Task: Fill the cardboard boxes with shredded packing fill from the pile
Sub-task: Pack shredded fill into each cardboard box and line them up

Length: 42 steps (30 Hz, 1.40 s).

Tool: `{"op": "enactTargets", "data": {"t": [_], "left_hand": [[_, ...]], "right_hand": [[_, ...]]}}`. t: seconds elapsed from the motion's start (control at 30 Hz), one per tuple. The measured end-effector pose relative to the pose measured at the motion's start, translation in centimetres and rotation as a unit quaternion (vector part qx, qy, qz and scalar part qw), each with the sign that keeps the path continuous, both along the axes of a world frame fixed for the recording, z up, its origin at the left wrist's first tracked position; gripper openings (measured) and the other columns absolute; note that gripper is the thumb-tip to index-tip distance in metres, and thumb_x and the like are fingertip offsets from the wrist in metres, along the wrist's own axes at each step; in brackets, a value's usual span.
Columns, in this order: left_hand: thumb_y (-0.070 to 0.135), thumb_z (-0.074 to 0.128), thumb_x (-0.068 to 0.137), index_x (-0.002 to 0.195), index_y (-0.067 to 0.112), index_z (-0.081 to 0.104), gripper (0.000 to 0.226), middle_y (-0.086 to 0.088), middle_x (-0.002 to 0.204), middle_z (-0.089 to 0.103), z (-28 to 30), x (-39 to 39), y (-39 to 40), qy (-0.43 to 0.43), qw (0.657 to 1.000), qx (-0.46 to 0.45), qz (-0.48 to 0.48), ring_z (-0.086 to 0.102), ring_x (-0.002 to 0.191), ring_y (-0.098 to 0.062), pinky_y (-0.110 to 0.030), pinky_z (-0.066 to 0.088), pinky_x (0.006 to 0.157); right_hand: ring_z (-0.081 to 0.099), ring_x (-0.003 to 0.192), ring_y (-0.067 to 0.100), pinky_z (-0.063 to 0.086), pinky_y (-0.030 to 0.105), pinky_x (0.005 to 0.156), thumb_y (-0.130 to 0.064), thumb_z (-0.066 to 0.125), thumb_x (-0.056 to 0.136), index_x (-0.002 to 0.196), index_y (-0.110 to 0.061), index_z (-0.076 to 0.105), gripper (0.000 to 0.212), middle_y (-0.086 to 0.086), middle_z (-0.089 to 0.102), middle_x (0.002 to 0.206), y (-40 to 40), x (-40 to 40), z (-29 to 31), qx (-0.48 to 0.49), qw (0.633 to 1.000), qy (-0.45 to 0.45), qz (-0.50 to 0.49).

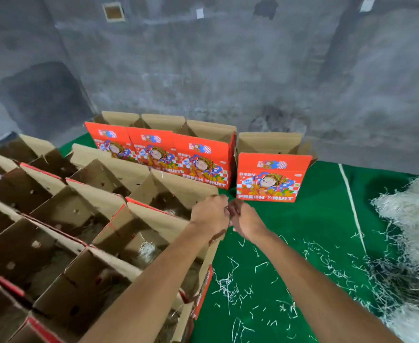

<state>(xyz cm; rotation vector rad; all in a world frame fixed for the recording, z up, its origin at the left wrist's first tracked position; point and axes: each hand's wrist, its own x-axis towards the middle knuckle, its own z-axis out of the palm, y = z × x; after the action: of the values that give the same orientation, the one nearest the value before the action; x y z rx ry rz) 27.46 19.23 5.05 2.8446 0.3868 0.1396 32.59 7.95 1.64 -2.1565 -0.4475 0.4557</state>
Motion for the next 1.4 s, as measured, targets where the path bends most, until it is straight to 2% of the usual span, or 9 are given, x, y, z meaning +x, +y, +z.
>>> {"op": "enactTargets", "data": {"t": [0.2,0.4,0.53,0.63,0.8,0.93,1.03,1.23,1.4], "left_hand": [[0.021,0.054,0.091,0.102,0.024,0.062,0.014,0.002,0.097,0.070,1.7,5.8,-2.6,-0.053,0.997,-0.028,-0.038,0.068,0.092,-0.023,-0.035,0.056,0.075],[0.015,0.058,0.082,0.123,0.018,0.059,0.041,-0.004,0.120,0.063,2.1,16.2,-4.8,-0.052,0.994,0.020,-0.098,0.058,0.116,-0.027,-0.038,0.048,0.090],[0.017,0.064,0.079,0.133,0.018,0.046,0.058,-0.002,0.135,0.049,1.1,22.6,-4.3,-0.069,0.984,0.123,-0.106,0.041,0.130,-0.024,-0.041,0.035,0.106],[0.018,0.068,0.078,0.141,0.015,0.036,0.070,-0.005,0.137,0.050,-0.2,25.8,-3.5,-0.012,0.975,0.190,-0.113,0.043,0.131,-0.026,-0.046,0.031,0.110],[0.016,0.060,0.092,0.119,0.020,0.065,0.028,-0.005,0.117,0.068,-2.9,28.0,-2.2,0.093,0.969,0.201,-0.109,0.065,0.109,-0.025,-0.036,0.050,0.090],[0.016,0.059,0.095,0.128,0.028,0.064,0.036,-0.002,0.120,0.068,-4.4,26.8,-2.1,0.112,0.971,0.158,-0.144,0.064,0.110,-0.022,-0.036,0.052,0.092],[0.016,0.061,0.093,0.122,0.029,0.066,0.032,0.000,0.114,0.071,-4.0,24.7,-2.4,0.128,0.970,0.133,-0.157,0.067,0.104,-0.021,-0.034,0.054,0.088],[0.027,0.063,0.095,0.125,0.028,0.064,0.030,0.001,0.116,0.070,-1.4,17.8,-4.6,0.124,0.968,0.107,-0.189,0.066,0.105,-0.019,-0.037,0.054,0.091],[0.022,0.055,0.098,0.127,0.034,0.065,0.033,0.004,0.120,0.070,0.4,9.4,-8.2,0.144,0.966,0.060,-0.208,0.066,0.108,-0.018,-0.039,0.055,0.093]], "right_hand": [[0.064,0.082,0.022,0.053,0.038,0.073,-0.013,0.049,0.098,0.108,-0.023,0.057,0.017,0.002,0.068,0.095,-3.8,6.0,3.4,-0.005,0.994,-0.105,0.022],[0.060,0.111,0.028,0.048,0.041,0.091,-0.002,0.055,0.084,0.119,-0.015,0.064,0.038,0.006,0.067,0.119,-5.4,14.5,5.3,-0.031,0.978,-0.206,-0.009],[0.045,0.131,0.027,0.035,0.038,0.106,-0.016,0.063,0.081,0.135,-0.017,0.050,0.056,0.004,0.054,0.136,-7.0,21.3,3.9,-0.214,0.922,-0.322,-0.037],[0.032,0.142,0.021,0.020,0.038,0.118,-0.024,0.058,0.083,0.148,-0.021,0.034,0.069,0.001,0.043,0.149,-8.5,24.6,2.3,-0.313,0.897,-0.312,-0.034],[0.053,0.126,0.023,0.034,0.037,0.109,-0.028,0.052,0.094,0.142,-0.026,0.046,0.049,0.001,0.061,0.135,-10.1,25.5,-0.9,-0.330,0.894,-0.303,0.028],[0.067,0.104,0.025,0.049,0.035,0.085,-0.018,0.047,0.097,0.131,-0.036,0.056,0.040,0.000,0.071,0.118,-10.2,24.8,-1.8,-0.387,0.877,-0.283,0.023],[0.069,0.100,0.026,0.046,0.033,0.074,-0.014,0.045,0.099,0.127,-0.037,0.059,0.039,0.004,0.072,0.112,-10.2,23.7,-0.9,-0.429,0.864,-0.260,0.040],[0.064,0.089,0.022,0.041,0.032,0.069,-0.014,0.042,0.103,0.127,-0.033,0.058,0.034,0.002,0.070,0.109,-13.4,17.0,0.8,-0.441,0.862,-0.247,0.045],[0.065,0.079,0.017,0.055,0.032,0.074,-0.021,0.036,0.108,0.132,-0.038,0.053,0.034,0.001,0.071,0.103,-17.6,7.5,1.8,-0.419,0.872,-0.248,0.040]]}}
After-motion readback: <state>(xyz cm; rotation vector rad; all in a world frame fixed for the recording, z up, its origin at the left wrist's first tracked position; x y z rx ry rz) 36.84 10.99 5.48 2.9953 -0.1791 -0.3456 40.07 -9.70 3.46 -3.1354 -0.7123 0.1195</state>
